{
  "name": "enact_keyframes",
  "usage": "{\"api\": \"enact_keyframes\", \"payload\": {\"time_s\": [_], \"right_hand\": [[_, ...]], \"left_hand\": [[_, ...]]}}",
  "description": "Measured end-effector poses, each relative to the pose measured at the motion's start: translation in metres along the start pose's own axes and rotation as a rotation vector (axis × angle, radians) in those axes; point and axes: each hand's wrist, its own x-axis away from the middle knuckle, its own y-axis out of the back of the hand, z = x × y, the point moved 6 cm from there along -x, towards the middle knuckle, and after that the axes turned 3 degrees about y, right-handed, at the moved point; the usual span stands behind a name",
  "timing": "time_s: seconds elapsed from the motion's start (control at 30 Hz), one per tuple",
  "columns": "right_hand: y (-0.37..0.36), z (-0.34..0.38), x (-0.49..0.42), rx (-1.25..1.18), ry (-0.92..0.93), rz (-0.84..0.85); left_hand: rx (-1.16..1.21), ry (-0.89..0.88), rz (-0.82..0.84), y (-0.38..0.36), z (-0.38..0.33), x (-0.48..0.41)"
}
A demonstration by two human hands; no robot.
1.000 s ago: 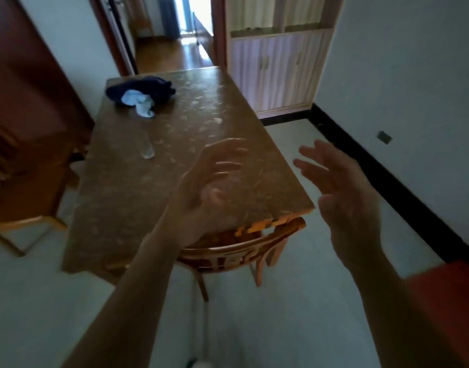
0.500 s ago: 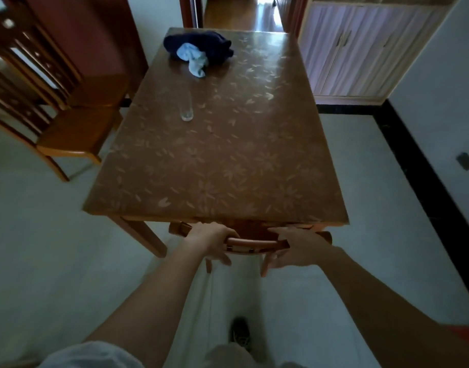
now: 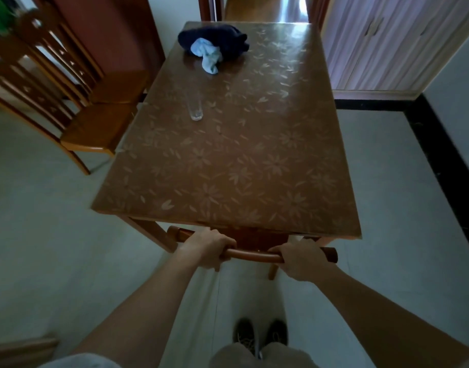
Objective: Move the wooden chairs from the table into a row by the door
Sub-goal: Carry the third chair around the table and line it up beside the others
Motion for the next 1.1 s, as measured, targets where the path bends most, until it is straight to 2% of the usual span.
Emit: {"api": "enact_keyframes", "payload": {"time_s": [0.2, 0.37, 0.77, 1.1], "right_hand": [[0.007, 0.005, 0.011, -0.039, -0.022, -0.030], [0.002, 0.038, 0.035, -0.108, -0.072, -0.050], [-0.056, 0.207, 0.116, -0.226, -0.233, -0.082], [-0.111, 0.337, 0.207, -0.249, -0.239, -0.059]], "left_hand": [[-0.034, -0.015, -0.078, 0.011, -0.006, 0.018], [-0.047, -0.069, -0.078, -0.003, -0.003, 0.051], [-0.102, -0.268, -0.034, -0.082, 0.020, 0.187], [-0.071, -0.314, -0.051, -0.182, 0.007, 0.313]]}}
